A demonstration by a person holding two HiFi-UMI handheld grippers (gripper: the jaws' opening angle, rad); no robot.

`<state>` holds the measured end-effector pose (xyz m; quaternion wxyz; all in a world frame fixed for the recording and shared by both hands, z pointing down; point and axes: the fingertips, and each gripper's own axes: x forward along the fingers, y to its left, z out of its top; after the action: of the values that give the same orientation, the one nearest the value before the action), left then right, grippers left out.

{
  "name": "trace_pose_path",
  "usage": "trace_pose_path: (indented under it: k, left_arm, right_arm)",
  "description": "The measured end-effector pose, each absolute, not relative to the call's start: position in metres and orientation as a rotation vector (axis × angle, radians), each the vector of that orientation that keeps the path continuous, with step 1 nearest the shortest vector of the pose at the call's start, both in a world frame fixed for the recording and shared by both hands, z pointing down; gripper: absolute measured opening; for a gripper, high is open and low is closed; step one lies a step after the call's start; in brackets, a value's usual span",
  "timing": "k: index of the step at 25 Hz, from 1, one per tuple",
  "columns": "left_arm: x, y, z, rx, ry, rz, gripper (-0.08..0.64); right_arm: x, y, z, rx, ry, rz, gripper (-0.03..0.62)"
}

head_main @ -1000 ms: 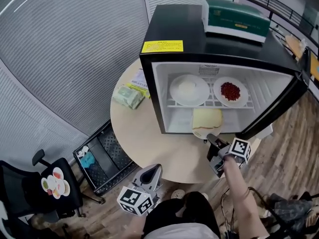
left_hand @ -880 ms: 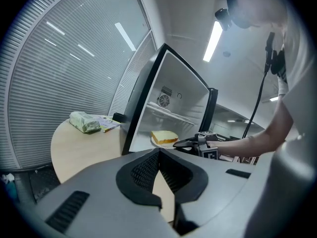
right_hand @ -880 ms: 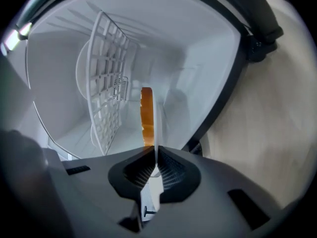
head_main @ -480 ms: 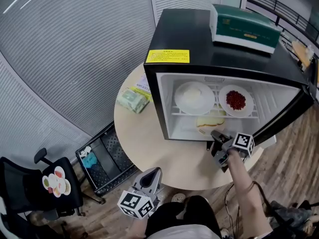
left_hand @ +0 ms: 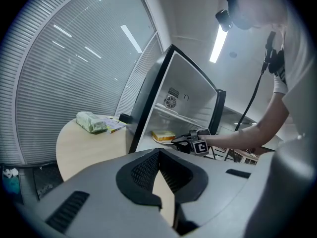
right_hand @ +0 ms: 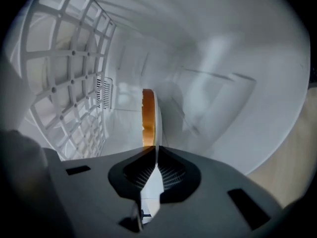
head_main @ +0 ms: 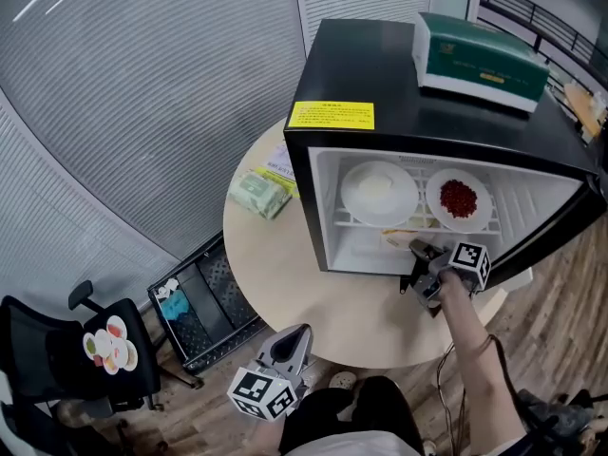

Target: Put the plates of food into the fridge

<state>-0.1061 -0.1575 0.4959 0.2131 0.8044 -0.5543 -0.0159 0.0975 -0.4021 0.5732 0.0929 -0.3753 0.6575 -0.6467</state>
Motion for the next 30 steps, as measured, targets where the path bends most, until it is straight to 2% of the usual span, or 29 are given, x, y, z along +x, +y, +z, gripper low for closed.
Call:
trace_pose_path:
  k: [11,22,30]
  left_arm:
    - [-0.109,-0.155,0.496,2.229,-1.539,-0.046,0.005]
    - [-0.108,-0.152,0.494,2.238,-1.524,-0.060,0.005]
    - [-0.110,-0.148,0.494,2.246,-1.519,-0.056,0.005]
  right_arm:
    - [0.103,-0.413,0.577,-1.314,2.019,-1.867,0.029]
    - [0.103,-0.410,0.575,-1.679,2.497,-1.572,0.212]
    - [0.114,-0.403,0.577,-1.916,2.707,-1.294,0.225]
